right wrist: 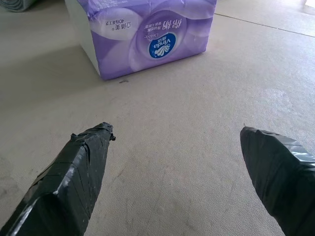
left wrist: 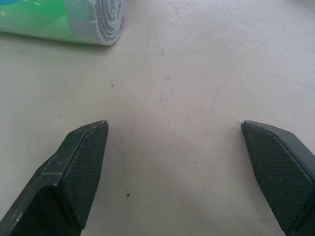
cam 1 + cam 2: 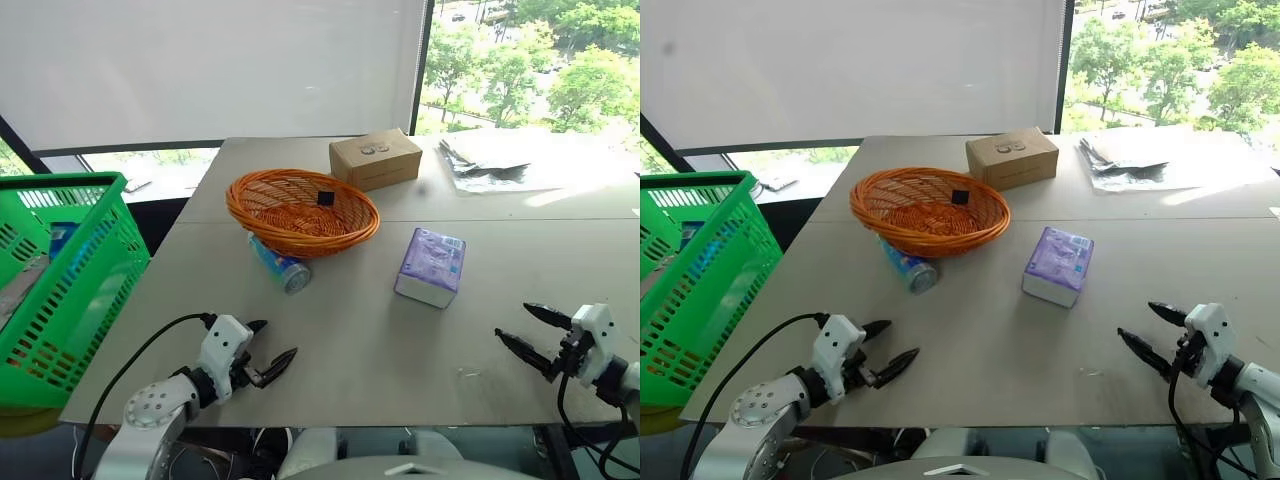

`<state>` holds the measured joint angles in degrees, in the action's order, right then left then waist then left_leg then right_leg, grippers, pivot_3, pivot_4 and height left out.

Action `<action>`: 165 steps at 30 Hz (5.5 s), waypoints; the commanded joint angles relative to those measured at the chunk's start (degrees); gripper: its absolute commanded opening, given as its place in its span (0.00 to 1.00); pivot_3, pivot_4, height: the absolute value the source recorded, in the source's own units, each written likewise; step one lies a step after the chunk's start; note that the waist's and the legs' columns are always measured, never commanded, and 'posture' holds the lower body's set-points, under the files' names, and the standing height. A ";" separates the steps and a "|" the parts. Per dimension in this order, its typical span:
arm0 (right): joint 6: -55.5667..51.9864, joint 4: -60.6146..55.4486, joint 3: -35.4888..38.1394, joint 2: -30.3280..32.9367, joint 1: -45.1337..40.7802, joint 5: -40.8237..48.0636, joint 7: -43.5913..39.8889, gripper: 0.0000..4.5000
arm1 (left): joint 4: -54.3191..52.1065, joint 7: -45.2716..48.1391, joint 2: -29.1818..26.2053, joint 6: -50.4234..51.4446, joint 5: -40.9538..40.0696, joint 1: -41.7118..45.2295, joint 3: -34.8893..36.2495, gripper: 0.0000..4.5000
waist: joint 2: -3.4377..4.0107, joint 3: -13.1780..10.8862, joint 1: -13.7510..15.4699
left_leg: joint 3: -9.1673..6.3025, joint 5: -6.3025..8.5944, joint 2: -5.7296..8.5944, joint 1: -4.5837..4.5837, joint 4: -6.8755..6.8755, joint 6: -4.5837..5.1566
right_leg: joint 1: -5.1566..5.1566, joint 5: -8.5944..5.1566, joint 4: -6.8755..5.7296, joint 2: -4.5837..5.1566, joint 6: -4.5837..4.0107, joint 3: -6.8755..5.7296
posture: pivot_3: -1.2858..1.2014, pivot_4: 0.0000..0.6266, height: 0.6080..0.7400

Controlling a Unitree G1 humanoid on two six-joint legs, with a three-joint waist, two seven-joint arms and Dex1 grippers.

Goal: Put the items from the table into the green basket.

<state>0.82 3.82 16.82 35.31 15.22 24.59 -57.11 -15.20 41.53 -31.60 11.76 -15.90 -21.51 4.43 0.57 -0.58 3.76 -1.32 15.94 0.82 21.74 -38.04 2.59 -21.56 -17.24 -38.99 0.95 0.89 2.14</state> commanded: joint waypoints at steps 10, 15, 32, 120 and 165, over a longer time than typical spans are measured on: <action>-0.92 -3.43 1.79 0.29 -0.62 3.52 -0.34 1.00 | 0.31 0.39 0.91 0.01 -1.15 1.29 0.47 0.99 | -0.02 -0.01 0.14 | 0.00 0.00 0.00 0.00 -0.01 0.00 | 0.01 0.00 0.00 0.00 0.01 0.00 | 0.55 0.00 1.00; -0.78 -3.36 1.77 0.72 -0.50 3.63 -0.53 1.00 | -0.17 0.38 1.13 0.16 -1.32 1.02 0.32 0.99 | -0.03 -0.01 0.17 | 0.00 0.00 0.00 0.00 -0.01 0.00 | 0.01 0.01 0.01 0.00 0.01 -0.01 | 0.55 0.00 1.00; -16.56 -9.82 -19.19 -3.29 -39.17 2.45 0.64 1.00 | -14.06 -4.65 4.59 1.65 -10.48 -10.16 13.23 0.99 | -0.67 -0.35 4.51 | -0.20 0.00 -0.02 0.23 -0.01 0.00 | -0.13 0.02 0.11 0.01 -0.01 -0.26 | 0.65 0.00 1.00; -36.92 -27.41 5.34 14.87 -20.43 22.58 -3.25 0.98 | 0.99 -40.39 19.05 33.65 -4.82 31.92 6.73 1.00 | -0.79 -0.28 2.21 | -0.49 0.04 -0.05 0.01 -0.34 -0.15 | 0.30 0.25 0.09 0.06 -0.03 -0.87 | 0.55 0.00 1.00; -41.89 -30.41 -7.60 0.58 -47.76 37.50 5.60 1.00 | 11.24 -45.16 -14.44 39.73 15.08 49.77 25.32 0.49 | -2.02 -0.41 2.26 | -0.42 -0.25 -0.14 0.95 0.20 -0.76 | -0.91 0.39 0.39 -0.01 -0.31 -0.77 | 0.60 0.00 1.00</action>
<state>-41.12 -26.44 8.45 36.35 -31.07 59.94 -53.05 -4.25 -5.01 -44.30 53.90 -1.70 28.23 27.93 -1.45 -0.99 6.02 -1.75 15.67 0.70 22.83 -37.85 1.79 -22.69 -16.85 -38.75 0.96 0.58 1.34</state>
